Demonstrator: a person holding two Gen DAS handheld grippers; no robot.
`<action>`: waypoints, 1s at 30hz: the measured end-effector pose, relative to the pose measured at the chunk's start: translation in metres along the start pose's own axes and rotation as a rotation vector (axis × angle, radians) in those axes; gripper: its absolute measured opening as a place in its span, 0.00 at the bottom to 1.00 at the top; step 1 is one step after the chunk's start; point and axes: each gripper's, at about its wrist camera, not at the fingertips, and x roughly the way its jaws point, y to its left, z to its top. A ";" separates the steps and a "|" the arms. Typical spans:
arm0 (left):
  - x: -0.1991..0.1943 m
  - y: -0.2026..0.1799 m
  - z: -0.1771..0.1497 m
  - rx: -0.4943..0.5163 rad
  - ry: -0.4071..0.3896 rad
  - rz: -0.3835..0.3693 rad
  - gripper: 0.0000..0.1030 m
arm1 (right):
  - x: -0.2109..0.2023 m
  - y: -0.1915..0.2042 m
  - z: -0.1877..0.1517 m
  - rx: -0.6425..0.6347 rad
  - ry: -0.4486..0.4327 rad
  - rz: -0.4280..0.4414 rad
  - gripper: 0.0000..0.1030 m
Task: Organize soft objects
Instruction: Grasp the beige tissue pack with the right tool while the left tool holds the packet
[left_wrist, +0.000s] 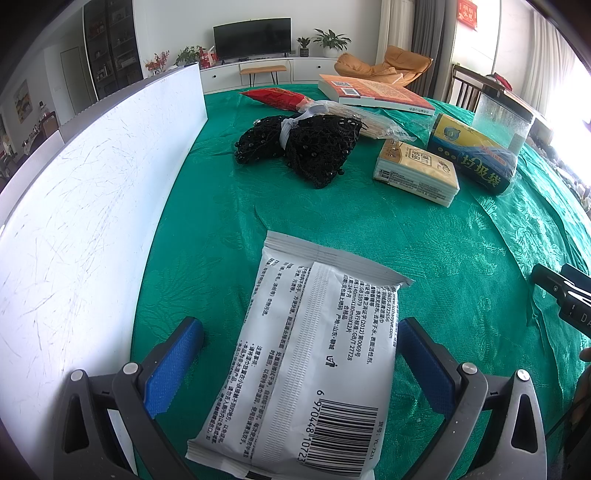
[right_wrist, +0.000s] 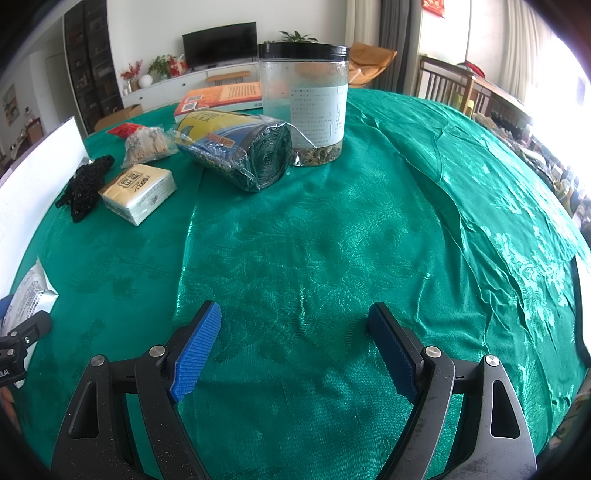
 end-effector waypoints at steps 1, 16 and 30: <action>0.000 0.000 0.000 0.000 0.000 0.000 1.00 | 0.000 0.000 0.000 0.000 0.000 0.000 0.82; 0.000 0.001 0.000 0.000 0.000 0.000 1.00 | -0.005 0.065 0.080 -0.284 -0.002 0.323 0.87; -0.008 0.003 -0.001 0.007 -0.002 -0.013 0.86 | 0.042 0.113 0.093 -0.345 0.213 0.336 0.68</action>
